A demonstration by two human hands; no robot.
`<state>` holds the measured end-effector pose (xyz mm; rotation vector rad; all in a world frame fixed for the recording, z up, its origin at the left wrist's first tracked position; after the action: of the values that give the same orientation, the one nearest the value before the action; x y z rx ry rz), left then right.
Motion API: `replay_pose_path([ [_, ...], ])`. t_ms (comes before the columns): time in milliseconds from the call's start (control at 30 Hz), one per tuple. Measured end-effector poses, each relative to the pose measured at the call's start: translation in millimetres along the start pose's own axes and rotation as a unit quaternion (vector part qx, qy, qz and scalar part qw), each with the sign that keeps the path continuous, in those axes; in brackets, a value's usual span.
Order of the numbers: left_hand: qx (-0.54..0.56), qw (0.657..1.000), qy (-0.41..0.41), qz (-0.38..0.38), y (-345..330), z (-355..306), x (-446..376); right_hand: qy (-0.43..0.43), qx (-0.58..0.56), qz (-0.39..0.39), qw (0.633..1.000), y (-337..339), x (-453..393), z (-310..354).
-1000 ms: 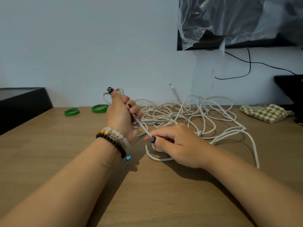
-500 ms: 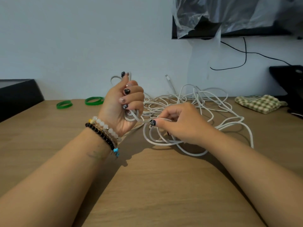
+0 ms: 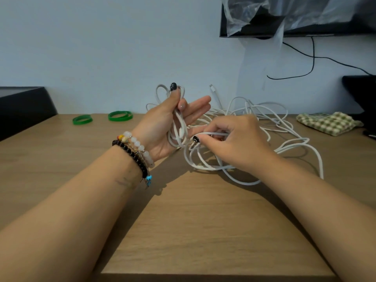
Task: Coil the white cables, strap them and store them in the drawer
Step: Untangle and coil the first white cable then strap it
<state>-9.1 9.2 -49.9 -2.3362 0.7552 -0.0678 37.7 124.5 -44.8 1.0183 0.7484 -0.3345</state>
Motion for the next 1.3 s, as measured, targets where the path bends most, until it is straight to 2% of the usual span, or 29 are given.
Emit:
replay_pose_path([
  [167,0.044,0.997,0.03,0.06,-10.4,-0.4,4.3,0.038,-0.036,0.011,0.999,-3.3,1.3,9.9],
  [433,-0.059,0.992,0.092,0.06,-6.3,11.3,3.5,0.031,-0.006,-0.021,0.999,8.1,2.4,10.2],
  [500,-0.15,0.986,0.069,0.027,-4.5,11.7,4.7,0.027,-0.018,-0.022,0.999,10.6,1.2,9.0],
  [600,-0.297,0.954,0.009,-0.034,-2.0,7.7,7.3,0.025,-0.016,-0.015,0.999,11.2,0.9,8.4],
  [800,-0.364,0.923,-0.047,-0.115,10.4,-7.3,3.2,-0.006,-0.038,-0.03,0.999,17.2,-2.6,-3.9],
  [933,-0.456,0.88,-0.078,-0.105,6.3,-13.9,4.5,-0.026,-0.035,-0.021,0.999,16.6,-2.0,-7.5],
  [1133,-0.452,0.886,-0.089,-0.054,2.6,-12.8,2.7,-0.156,-0.01,-0.035,0.987,11.5,-2.8,-32.0],
  [1200,-0.437,0.896,-0.074,-0.026,-1.3,-8.6,4.3,-0.175,-0.013,-0.025,0.984,9.3,-2.7,-34.6],
  [1300,-0.462,0.885,-0.06,-0.022,-5.1,-7.5,7.1,-0.188,-0.037,-0.011,0.981,9.4,-1.1,-37.8],
])
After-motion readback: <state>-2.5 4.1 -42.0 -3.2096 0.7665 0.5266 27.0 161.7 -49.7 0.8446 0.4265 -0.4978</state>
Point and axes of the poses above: each hand's wrist, its own x-axis away from the middle knuckle, its own y-axis out of the back of the hand, z = x × y, the point moved 7 cm from there along -x, towards the middle knuckle, and after that the axes turned 10 degrees about x, right-handed, at the moved point
